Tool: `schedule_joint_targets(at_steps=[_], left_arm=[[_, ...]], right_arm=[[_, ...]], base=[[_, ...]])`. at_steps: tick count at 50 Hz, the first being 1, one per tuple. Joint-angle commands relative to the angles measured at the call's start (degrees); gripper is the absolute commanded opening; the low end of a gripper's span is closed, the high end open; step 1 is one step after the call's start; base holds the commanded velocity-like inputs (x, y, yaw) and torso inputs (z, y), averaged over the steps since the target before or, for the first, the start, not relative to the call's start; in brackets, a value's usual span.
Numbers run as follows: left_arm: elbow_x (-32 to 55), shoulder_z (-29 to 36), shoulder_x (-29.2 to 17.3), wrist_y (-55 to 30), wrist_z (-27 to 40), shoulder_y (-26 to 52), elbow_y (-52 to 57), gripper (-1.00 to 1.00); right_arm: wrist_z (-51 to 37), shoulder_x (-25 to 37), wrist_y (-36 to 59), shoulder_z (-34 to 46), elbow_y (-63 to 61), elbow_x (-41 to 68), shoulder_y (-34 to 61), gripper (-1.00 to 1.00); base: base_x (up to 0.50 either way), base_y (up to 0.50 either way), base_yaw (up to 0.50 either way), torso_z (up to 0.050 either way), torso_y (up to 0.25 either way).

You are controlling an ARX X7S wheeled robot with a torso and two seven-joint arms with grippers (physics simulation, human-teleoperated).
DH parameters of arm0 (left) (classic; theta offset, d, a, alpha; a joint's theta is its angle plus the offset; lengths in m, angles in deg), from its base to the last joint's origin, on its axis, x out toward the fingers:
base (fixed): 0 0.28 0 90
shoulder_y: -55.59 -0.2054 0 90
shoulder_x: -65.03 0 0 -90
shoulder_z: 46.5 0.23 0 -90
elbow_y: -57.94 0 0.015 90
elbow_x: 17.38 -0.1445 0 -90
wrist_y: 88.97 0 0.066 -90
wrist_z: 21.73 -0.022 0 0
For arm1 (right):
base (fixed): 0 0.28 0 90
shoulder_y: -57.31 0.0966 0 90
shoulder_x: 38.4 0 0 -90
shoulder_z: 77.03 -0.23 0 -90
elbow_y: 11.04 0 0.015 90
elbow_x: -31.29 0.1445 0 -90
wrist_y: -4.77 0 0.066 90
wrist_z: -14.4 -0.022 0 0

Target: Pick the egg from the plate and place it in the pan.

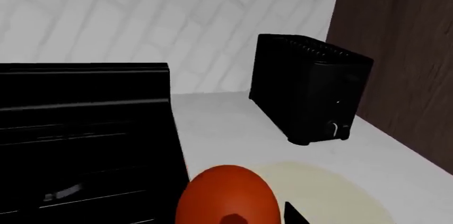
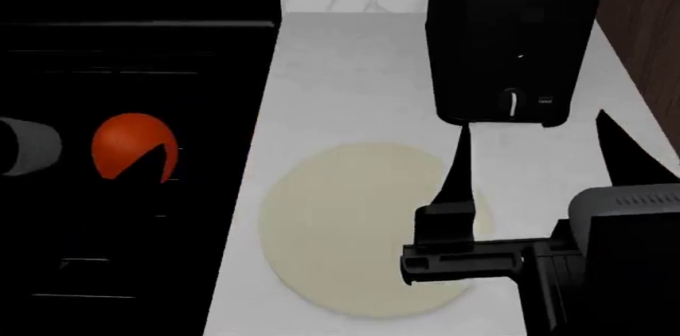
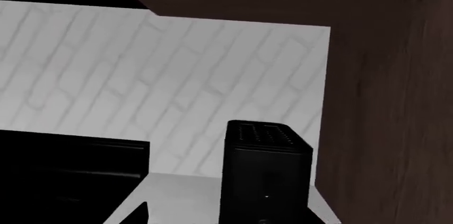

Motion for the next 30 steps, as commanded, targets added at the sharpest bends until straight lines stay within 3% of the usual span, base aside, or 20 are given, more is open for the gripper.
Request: schedule_joint_targets(at_steps=[1, 30], left_arm=[[-0.05, -5.99, -1.8, 3.7, 2.5, -7.1, 7.89, -1.0], [0.35, -6.2, -2.8, 3.88, 3.36, -5.11, 6.88, -1.0]], right_arm=[[1.59, -0.06, 0.57, 0.27, -1.83, -1.34, -0.08, 1.0], [0.95, 0.49, 2.0, 2.0, -2.26, -0.35, 2.2, 1.0]], base=[[0.0, 0.5, 0.0, 0.0, 0.0], [0.0, 0.5, 0.0, 0.0, 0.0]])
